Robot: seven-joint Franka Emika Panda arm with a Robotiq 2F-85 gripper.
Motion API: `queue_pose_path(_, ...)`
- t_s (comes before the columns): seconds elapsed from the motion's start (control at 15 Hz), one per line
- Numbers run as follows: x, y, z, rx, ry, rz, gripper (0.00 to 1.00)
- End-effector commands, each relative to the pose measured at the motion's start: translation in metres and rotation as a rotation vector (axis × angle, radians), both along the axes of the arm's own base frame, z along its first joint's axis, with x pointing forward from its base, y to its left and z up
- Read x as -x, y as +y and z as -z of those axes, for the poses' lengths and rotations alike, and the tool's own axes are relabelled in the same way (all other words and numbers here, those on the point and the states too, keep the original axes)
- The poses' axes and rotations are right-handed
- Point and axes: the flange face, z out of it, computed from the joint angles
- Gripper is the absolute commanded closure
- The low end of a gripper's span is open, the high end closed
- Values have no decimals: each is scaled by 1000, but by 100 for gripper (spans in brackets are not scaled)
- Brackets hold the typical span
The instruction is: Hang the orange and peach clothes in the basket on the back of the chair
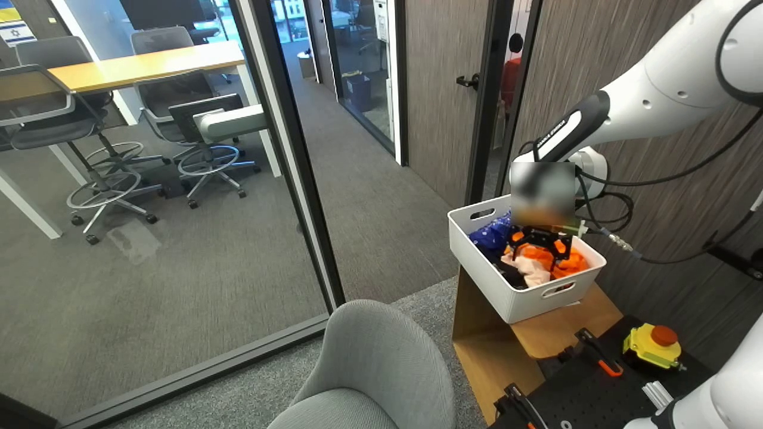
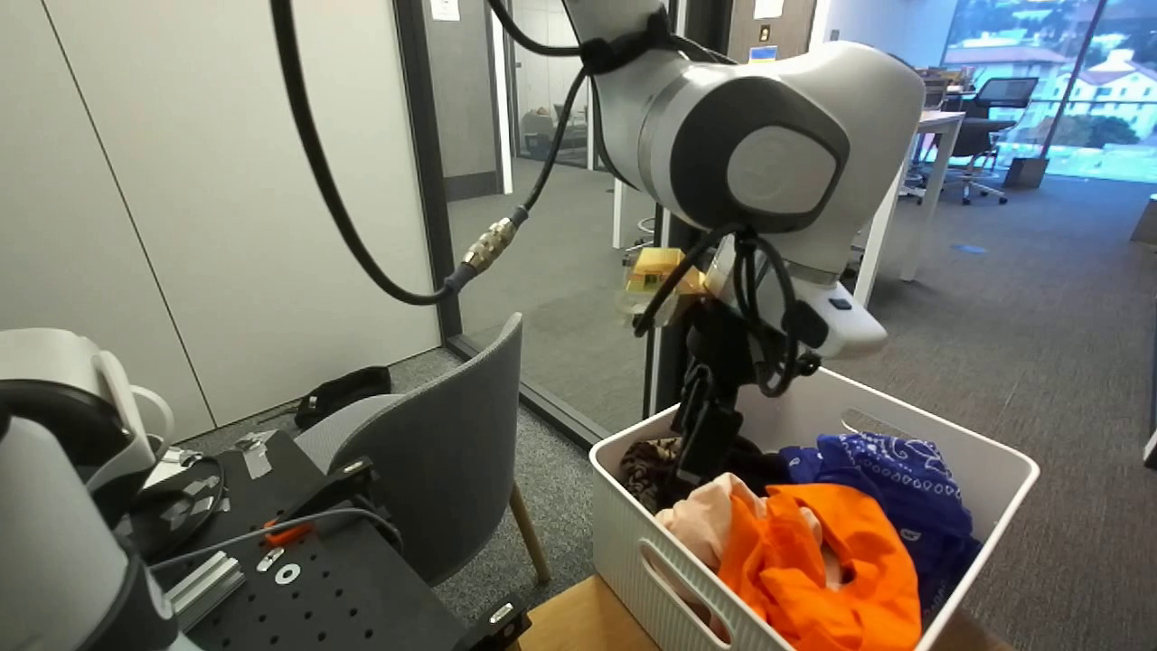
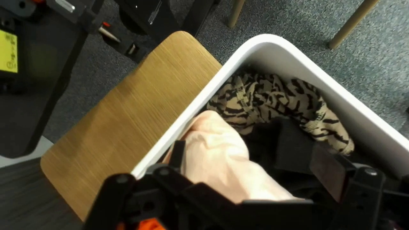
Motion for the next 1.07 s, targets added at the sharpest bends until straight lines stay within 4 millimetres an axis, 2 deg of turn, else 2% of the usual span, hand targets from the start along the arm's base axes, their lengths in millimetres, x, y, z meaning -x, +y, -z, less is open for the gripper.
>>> queue_pose_path(0.0,-4,-12,21,14,45,193,0)
queue_pose_path(0.4,-8,-27,47,34,30,449,0)
queue_pose_path(0.67,-11,-31,56,104,11,470,0)
queue_pose_path(1.0,-16,-29,57,144,-12,451,0)
